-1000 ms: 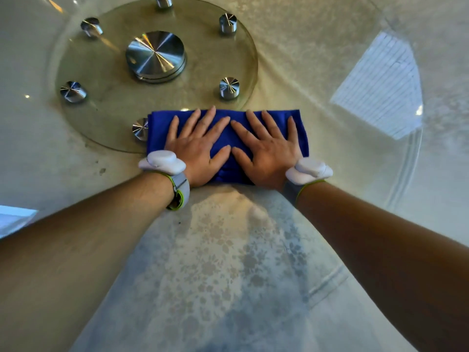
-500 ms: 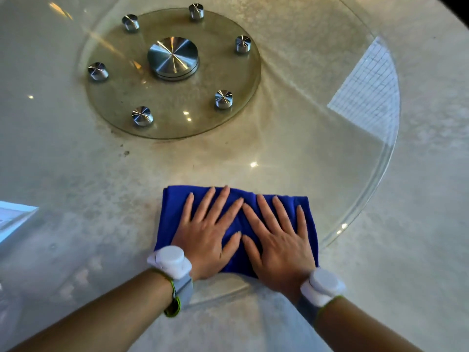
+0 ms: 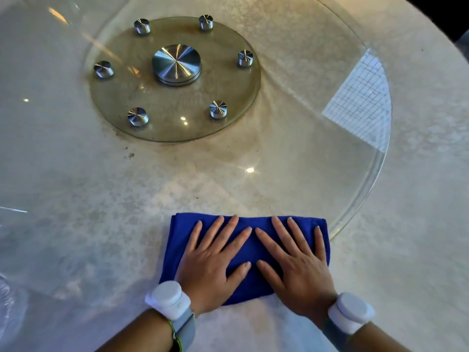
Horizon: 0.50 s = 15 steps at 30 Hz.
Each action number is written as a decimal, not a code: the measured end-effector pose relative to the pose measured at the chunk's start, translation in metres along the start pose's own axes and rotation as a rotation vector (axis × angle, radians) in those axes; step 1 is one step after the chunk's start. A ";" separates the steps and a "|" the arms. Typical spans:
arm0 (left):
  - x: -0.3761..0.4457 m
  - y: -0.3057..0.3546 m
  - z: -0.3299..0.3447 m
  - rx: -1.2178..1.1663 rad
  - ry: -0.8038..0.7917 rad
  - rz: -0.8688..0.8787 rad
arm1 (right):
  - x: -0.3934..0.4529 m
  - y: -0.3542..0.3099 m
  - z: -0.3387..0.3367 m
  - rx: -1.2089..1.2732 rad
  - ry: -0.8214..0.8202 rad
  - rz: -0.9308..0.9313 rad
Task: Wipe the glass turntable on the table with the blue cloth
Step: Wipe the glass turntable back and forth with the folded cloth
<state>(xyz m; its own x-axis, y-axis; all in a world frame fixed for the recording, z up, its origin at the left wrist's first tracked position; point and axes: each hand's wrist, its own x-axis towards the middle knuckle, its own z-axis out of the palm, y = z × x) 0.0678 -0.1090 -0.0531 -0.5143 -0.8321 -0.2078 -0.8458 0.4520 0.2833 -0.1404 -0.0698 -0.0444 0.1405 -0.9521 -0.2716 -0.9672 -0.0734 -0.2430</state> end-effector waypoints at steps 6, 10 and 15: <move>0.075 -0.022 -0.016 0.069 0.070 -0.032 | 0.069 0.026 -0.024 -0.085 0.049 -0.022; 0.129 -0.046 -0.028 0.087 0.090 -0.065 | 0.124 0.049 -0.042 -0.110 0.080 -0.049; 0.188 -0.067 -0.047 0.102 0.100 -0.098 | 0.185 0.070 -0.060 -0.124 0.141 -0.040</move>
<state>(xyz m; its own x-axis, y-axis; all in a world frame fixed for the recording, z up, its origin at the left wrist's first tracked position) 0.0345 -0.3105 -0.0674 -0.4161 -0.8994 -0.1341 -0.9039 0.3930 0.1688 -0.1951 -0.2692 -0.0561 0.1570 -0.9792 -0.1289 -0.9813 -0.1399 -0.1322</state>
